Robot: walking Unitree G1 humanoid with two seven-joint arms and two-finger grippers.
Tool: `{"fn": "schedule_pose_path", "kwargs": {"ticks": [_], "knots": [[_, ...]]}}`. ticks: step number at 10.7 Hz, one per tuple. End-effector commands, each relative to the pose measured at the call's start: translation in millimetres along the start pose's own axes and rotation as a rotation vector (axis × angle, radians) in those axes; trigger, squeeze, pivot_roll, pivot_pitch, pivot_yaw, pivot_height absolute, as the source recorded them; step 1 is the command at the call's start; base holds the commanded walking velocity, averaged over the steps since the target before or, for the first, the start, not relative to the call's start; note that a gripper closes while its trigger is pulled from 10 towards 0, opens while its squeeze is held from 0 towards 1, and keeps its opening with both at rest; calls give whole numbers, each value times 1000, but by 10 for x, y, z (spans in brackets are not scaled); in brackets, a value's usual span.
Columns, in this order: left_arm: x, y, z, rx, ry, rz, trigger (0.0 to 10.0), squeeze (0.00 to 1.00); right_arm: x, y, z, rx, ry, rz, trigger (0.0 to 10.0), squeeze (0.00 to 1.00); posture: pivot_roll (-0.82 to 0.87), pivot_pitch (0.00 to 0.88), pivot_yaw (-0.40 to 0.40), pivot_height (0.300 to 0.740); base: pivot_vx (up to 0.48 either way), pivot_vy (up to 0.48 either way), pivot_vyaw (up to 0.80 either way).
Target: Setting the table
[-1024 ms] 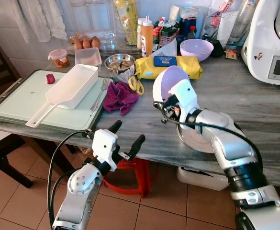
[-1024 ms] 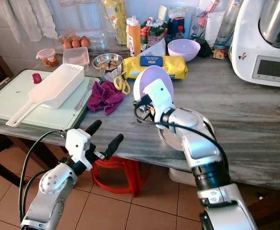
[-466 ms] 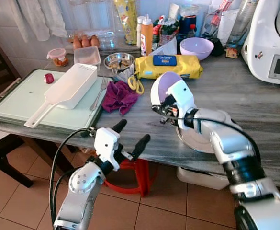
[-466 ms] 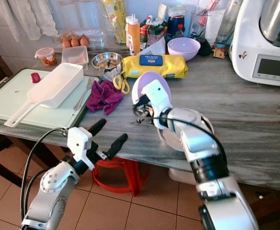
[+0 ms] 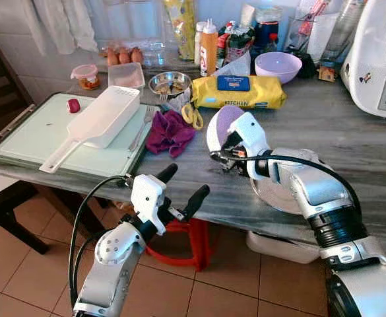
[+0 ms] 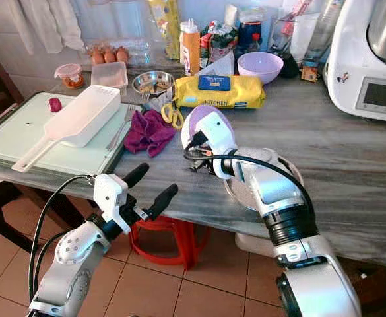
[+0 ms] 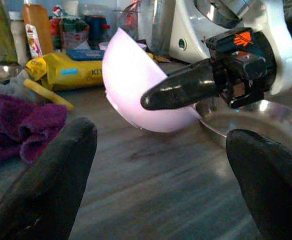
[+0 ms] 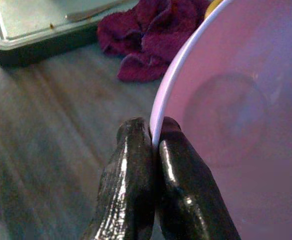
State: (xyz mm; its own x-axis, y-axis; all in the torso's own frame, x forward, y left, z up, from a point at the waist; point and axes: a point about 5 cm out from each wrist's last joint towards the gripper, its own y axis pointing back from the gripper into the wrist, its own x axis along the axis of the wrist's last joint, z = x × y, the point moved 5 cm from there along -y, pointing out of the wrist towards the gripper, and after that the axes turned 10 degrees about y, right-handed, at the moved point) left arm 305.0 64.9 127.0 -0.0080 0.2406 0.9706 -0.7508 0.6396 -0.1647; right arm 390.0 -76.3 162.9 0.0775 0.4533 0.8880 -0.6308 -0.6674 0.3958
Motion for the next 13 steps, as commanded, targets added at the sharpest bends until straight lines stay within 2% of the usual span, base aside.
{"fn": "schedule_pose_path", "kwargs": {"ticks": [1, 5, 8, 10, 12, 13], "knots": [[22, -16, 21, -21, -7, -1, 10000, 0, -10, -22, -22, 20, 4, -19, 10000, 1000, -194, 92, 40, 740, 0, 0, 0], [-22, -26, 4, -14, -3, -17, 10000, 0, -14, -30, -5, 14, 38, -25, 10000, 1000, -192, 89, 44, 740, 0, 0, 0], [-35, -42, -25, -7, -2, -19, 10000, 0, 144, -9, 74, -40, 72, 25, 10000, 1000, -191, 82, 48, 740, 0, 0, 0], [-48, -58, -41, -11, -5, -24, 10000, 0, 278, 33, 57, -56, 91, 68, 10000, 1000, -193, 77, 53, 740, 0, 0, 0], [-56, -69, -50, -16, -12, -27, 10000, 0, 433, 136, 204, -184, 154, 149, 10000, 1000, -193, 73, 54, 740, 0, 0, 0], [-49, -71, -60, -16, -16, -25, 10000, 0, 561, 294, 279, -302, 174, 248, 10000, 1000, -197, 72, 57, 740, 0, 0, 0]]}}
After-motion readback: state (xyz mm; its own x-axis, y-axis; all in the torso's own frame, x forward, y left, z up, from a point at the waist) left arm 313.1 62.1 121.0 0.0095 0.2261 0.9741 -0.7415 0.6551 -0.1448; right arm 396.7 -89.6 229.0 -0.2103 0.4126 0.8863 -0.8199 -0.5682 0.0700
